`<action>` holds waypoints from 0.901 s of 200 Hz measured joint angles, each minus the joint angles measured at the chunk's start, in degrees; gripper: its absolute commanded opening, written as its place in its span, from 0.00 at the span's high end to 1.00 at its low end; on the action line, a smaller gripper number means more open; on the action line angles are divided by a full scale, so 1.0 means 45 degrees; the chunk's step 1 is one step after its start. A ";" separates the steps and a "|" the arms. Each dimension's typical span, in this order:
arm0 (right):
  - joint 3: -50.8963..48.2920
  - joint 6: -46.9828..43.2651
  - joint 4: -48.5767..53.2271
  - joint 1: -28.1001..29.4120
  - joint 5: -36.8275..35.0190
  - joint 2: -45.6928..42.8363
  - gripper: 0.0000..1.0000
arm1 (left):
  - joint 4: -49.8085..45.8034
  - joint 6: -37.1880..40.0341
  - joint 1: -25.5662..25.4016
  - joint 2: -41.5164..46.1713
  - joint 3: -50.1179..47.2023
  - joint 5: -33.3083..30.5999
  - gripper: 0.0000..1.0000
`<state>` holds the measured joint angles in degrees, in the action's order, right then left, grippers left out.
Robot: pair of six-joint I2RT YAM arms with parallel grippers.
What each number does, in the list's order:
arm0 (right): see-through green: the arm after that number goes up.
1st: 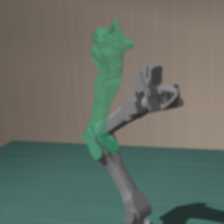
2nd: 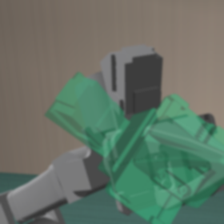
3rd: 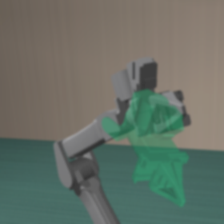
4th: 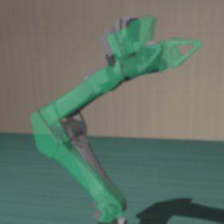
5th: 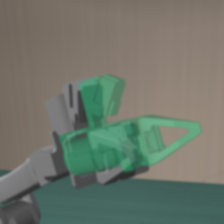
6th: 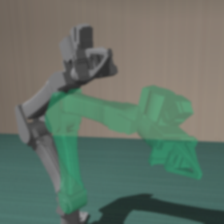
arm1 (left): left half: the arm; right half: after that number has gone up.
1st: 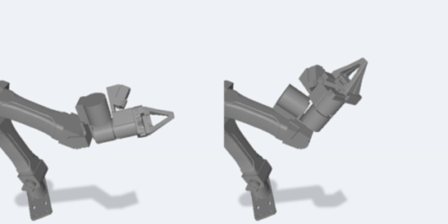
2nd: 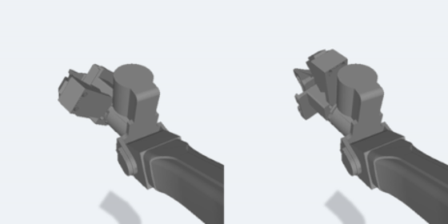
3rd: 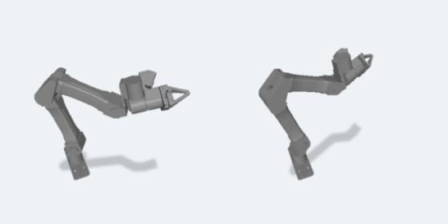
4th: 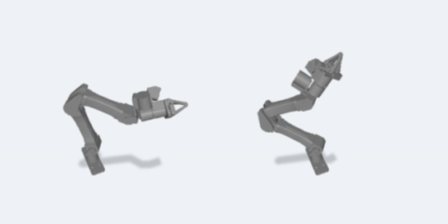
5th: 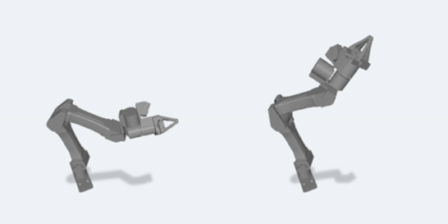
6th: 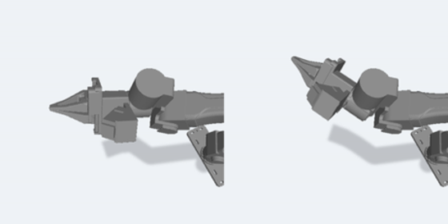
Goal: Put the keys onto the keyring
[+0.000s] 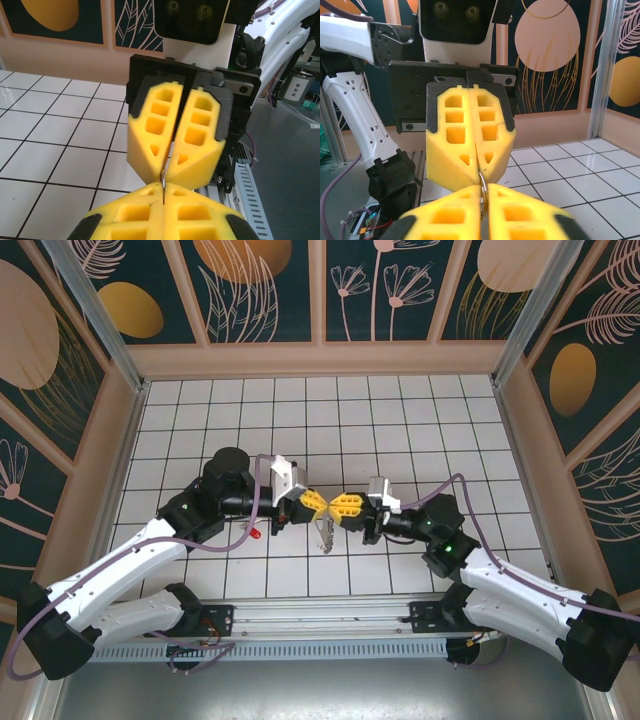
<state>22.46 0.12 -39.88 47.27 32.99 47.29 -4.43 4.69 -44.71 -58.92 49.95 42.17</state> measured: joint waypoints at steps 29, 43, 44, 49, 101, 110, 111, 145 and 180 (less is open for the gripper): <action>0.0155 -0.0165 0.1001 -0.0005 -0.0607 -0.0248 0.45 | -0.0010 -0.0151 -0.0010 0.0000 -0.0010 -0.0967 1.00; 0.0199 -0.0219 0.1423 -0.0005 -0.0908 -0.0505 0.43 | -0.0029 -0.0228 0.0000 -0.0024 -0.0010 -0.1710 1.00; 0.0199 -0.0209 0.1443 -0.0005 -0.0923 -0.0525 0.43 | -0.0029 -0.0253 0.0015 -0.0034 -0.0010 -0.1783 1.00; 0.0204 -0.0228 0.1598 -0.0005 -0.1030 -0.0636 0.43 | -0.0029 -0.0272 0.0039 -0.0053 -0.0010 -0.1987 1.00; 0.0860 -0.0092 0.3983 -0.0005 -0.3167 -0.0486 0.48 | 0.0010 -0.1059 0.1617 -0.0262 -0.0010 -0.4308 1.00; 0.0981 0.0019 0.4401 -0.0005 -0.3891 -0.0194 0.48 | 0.0068 -0.1185 0.1817 -0.0267 -0.0010 -0.4838 1.00; 0.0986 0.0015 0.4435 -0.0005 -0.3949 -0.0160 0.48 | 0.0068 -0.1185 0.1817 -0.0267 -0.0010 -0.4838 1.00; 0.1404 0.0690 0.5294 0.0029 -0.5892 0.1899 0.49 | 0.0767 -0.1904 0.2924 -0.0753 -0.0092 -0.6475 1.00; 0.2074 0.1156 0.4993 0.0928 -0.6591 0.4813 0.37 | 0.1506 -0.2516 0.4342 -0.1593 -0.0622 -0.7266 1.00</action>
<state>31.79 5.32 -17.41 51.44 3.33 68.95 2.35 -6.63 -25.17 -66.08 47.16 9.47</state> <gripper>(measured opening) 0.607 0.063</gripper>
